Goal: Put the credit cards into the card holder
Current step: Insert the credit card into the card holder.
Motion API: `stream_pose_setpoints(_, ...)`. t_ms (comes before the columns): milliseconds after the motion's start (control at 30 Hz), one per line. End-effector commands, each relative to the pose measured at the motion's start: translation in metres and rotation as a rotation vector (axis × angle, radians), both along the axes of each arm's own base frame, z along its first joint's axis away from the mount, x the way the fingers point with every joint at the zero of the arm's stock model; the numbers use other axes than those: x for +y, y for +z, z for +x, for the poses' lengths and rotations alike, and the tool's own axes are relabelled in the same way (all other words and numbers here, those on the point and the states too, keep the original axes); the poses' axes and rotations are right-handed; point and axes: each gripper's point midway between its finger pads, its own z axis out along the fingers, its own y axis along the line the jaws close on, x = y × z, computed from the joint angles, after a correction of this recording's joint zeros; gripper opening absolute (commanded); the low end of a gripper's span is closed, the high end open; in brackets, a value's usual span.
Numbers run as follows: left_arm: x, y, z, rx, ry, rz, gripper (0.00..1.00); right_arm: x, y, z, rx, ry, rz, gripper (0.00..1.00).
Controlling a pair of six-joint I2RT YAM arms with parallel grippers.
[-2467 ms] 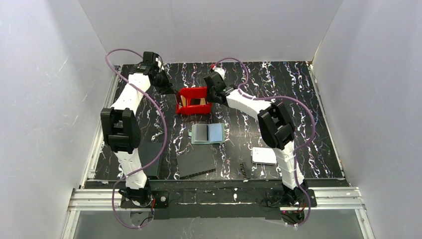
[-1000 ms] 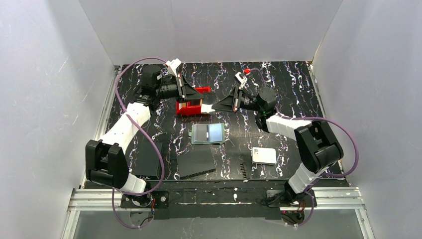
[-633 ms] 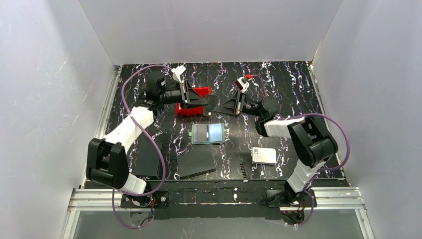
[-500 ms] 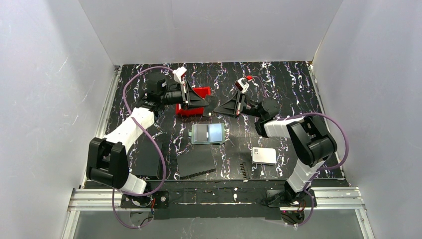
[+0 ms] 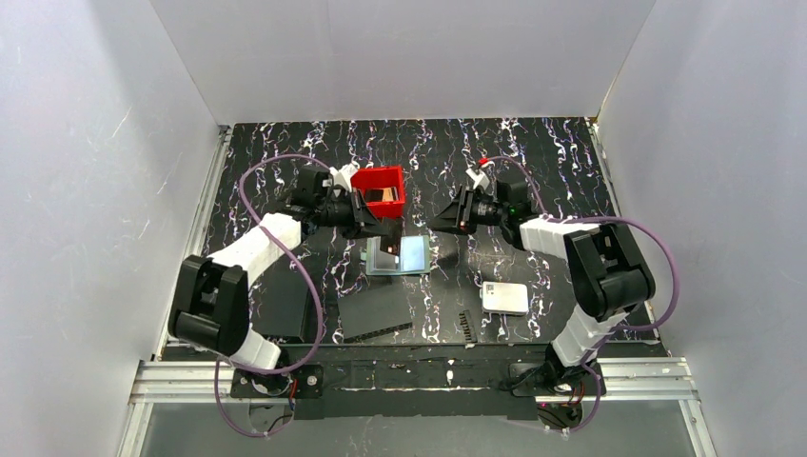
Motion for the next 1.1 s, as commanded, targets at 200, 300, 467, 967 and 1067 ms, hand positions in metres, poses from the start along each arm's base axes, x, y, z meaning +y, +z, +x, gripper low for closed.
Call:
stream_pose_setpoints(200, -0.001, -0.062, 0.003, 0.115, -0.028, 0.051, 0.0, 0.028, -0.064, -0.008, 0.011, 0.18, -0.167, 0.14)
stream_pose_setpoints(300, 0.001, -0.071, 0.005, 0.126, -0.024, 0.083, 0.0, 0.027, -0.083, -0.004, 0.033, 0.168, -0.192, 0.06)
stream_pose_setpoints(467, 0.005, -0.09, 0.002, 0.166, -0.03, 0.13, 0.0, 0.024, -0.107, -0.001, 0.068, 0.152, -0.232, 0.02)
stream_pose_setpoints(967, 0.003, -0.11, 0.002, 0.2, -0.035, 0.175, 0.0, 0.018, -0.127, -0.007, 0.109, 0.154, -0.257, 0.01)
stream_pose_setpoints(1067, 0.006, -0.118, 0.002, 0.224, -0.016, 0.202, 0.0, 0.019, -0.124, -0.006, 0.105, 0.153, -0.253, 0.01)
